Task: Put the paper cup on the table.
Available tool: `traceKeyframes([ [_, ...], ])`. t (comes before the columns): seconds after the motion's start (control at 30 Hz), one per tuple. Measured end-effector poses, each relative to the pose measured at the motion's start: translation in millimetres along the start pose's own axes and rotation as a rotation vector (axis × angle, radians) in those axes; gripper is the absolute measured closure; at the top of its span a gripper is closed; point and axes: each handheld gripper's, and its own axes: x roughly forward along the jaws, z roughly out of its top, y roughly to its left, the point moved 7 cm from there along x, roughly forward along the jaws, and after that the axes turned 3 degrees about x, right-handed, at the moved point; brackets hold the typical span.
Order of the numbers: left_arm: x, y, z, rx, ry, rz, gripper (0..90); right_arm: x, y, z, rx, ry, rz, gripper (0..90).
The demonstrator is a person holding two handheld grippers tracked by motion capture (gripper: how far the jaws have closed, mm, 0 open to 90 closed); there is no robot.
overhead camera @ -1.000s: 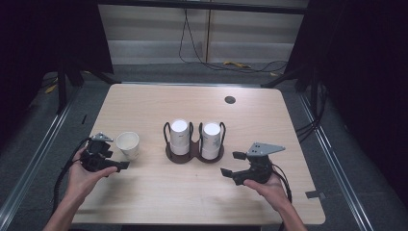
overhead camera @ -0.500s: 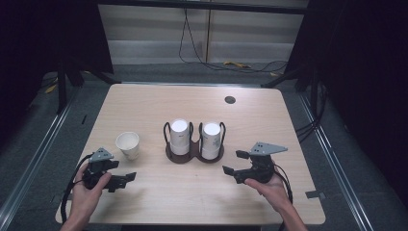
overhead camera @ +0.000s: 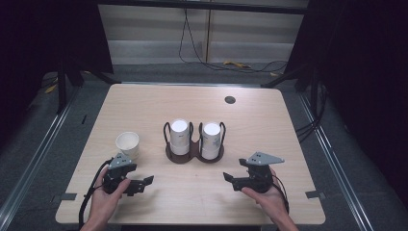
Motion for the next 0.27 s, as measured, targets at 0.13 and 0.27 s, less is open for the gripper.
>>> traceKeyframes([
  [0.13, 0.2, -1.7, -4.7, 0.004, -0.02, -0.01, 16.1, 9.7, -2.5, -16.1, 0.061, 0.022, -0.042, 19.0],
  [0.27, 2.0, -3.8, -11.0, 0.003, -0.006, -0.03, 16.1, 20.6, -3.6, -27.4, 0.085, 0.082, -0.106, 18.6],
])
